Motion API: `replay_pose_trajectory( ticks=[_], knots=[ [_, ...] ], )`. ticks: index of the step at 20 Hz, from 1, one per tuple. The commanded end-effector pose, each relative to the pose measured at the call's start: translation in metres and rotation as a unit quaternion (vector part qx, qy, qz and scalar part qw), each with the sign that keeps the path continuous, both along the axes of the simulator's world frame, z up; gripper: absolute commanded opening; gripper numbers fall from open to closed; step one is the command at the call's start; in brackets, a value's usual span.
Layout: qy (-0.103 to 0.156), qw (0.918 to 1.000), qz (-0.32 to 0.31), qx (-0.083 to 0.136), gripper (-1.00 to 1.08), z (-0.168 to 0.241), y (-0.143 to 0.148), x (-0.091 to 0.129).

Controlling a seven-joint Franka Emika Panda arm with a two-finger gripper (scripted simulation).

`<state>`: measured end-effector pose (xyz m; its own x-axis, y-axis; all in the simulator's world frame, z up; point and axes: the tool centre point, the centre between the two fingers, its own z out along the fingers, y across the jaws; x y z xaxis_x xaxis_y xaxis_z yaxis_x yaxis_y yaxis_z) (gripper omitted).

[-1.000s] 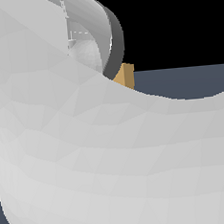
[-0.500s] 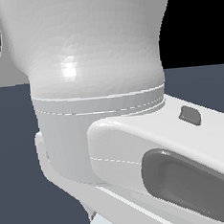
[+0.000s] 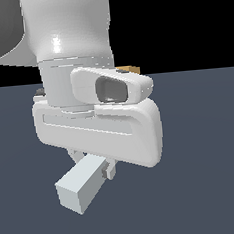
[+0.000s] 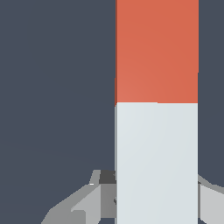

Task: Insert the peg into the horizontal hole in a box.

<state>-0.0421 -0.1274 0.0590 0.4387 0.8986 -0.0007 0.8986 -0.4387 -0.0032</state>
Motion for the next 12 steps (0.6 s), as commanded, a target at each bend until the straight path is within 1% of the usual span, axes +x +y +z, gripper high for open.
replay_pose_trajectory(
  ticks=[1, 7, 12],
  knots=[
    [-0.002, 0.9999, 0.016, 0.0, -1.0, 0.008, 0.019, -0.01],
    [-0.002, 0.999, 0.045, 0.0, -1.0, 0.021, 0.054, -0.03],
    [-0.002, 0.9982, 0.059, 0.0, -1.0, 0.028, 0.071, -0.04]
  ],
)
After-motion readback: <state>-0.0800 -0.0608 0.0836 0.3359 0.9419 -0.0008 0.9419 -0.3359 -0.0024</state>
